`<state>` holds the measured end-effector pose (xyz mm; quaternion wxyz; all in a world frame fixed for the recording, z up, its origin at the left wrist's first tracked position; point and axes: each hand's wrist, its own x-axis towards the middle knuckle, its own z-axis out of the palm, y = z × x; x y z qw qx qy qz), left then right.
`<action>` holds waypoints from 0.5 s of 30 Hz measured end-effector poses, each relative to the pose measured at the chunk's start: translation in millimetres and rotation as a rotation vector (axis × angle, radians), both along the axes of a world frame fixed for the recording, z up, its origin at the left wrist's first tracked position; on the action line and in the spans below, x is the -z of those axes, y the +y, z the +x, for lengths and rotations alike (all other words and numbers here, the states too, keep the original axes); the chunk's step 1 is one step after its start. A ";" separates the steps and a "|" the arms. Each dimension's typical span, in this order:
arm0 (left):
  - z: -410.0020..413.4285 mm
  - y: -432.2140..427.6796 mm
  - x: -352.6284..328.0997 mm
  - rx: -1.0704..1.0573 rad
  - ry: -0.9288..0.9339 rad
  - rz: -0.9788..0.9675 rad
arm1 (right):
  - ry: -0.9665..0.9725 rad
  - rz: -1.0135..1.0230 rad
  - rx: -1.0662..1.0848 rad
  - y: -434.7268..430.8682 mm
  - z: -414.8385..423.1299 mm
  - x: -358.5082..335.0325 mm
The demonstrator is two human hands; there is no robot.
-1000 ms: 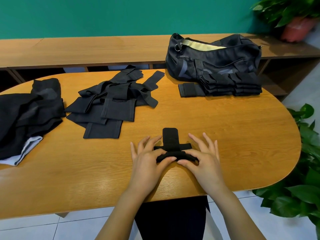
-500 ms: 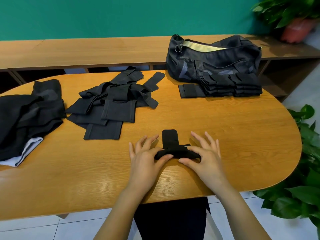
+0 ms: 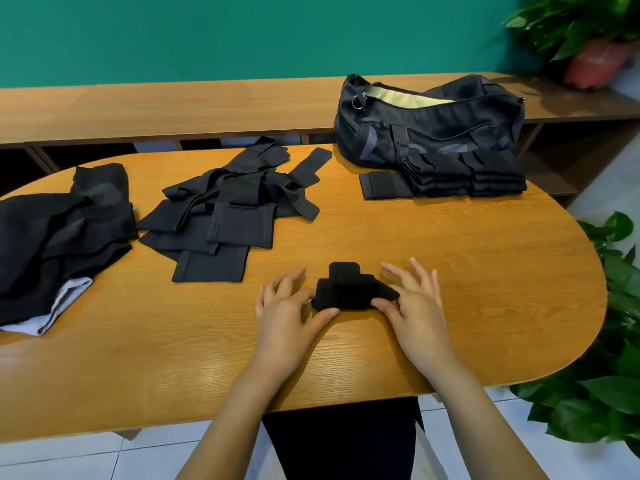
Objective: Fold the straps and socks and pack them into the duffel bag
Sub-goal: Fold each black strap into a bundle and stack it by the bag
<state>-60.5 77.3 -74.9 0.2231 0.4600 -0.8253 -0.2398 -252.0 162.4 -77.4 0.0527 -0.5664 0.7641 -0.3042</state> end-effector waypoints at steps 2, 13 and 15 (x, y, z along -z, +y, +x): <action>-0.8 -2.8 -0.7 -0.001 -0.022 -0.003 | -0.023 0.005 0.013 -2.9 -2.5 -0.4; -5.2 -16.0 -4.0 -0.222 -0.095 -0.123 | 0.074 0.064 0.163 -27.2 -3.0 -7.7; 1.4 -21.2 -4.8 -0.126 -0.063 -0.149 | 0.069 0.063 0.151 -23.8 -1.2 -8.6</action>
